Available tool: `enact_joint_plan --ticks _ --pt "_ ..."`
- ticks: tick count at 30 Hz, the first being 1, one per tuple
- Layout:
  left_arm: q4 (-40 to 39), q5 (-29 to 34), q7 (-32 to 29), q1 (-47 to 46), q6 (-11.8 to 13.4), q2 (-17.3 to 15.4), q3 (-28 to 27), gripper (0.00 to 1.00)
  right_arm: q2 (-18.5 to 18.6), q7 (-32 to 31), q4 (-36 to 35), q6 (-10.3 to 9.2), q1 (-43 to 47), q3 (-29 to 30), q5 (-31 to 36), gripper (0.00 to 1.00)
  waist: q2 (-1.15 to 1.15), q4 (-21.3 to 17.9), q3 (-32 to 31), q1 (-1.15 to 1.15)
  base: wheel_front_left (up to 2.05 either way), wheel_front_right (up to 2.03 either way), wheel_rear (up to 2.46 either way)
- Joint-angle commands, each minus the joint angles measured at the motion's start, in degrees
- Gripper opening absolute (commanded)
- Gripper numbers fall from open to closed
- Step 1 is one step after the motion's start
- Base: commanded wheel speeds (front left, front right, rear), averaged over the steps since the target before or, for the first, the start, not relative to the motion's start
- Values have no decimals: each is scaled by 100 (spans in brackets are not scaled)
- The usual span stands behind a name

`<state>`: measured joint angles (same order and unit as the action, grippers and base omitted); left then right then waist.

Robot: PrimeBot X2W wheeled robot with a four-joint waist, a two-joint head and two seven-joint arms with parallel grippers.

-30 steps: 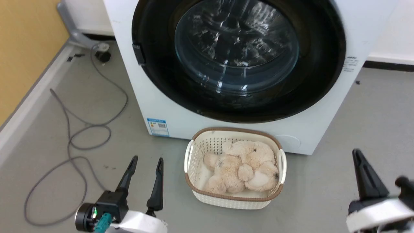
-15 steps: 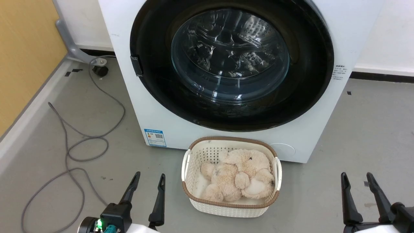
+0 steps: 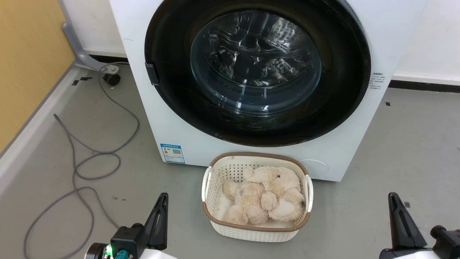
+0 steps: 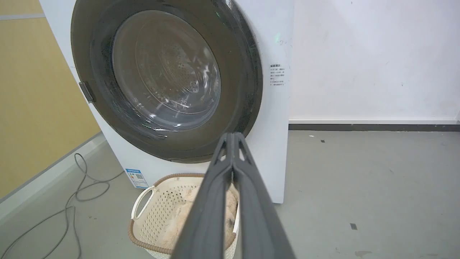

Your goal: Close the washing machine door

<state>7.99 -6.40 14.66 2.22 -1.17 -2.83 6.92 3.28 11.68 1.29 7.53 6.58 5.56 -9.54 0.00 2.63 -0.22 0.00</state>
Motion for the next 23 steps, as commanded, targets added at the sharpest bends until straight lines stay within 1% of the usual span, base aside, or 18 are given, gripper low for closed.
enact_joint_plan --ticks 1,23 --pt "-10 8 -19 -3 2 0 -8 0 -1 -15 -2 0 -9 -7 12 0 0 -3 0 0 0 0 0" --pt "-151 121 -277 -42 22 -1 -130 0 -8 -221 -24 -1 -124 -105 180 0 0 -49 4 0 0 0 0"
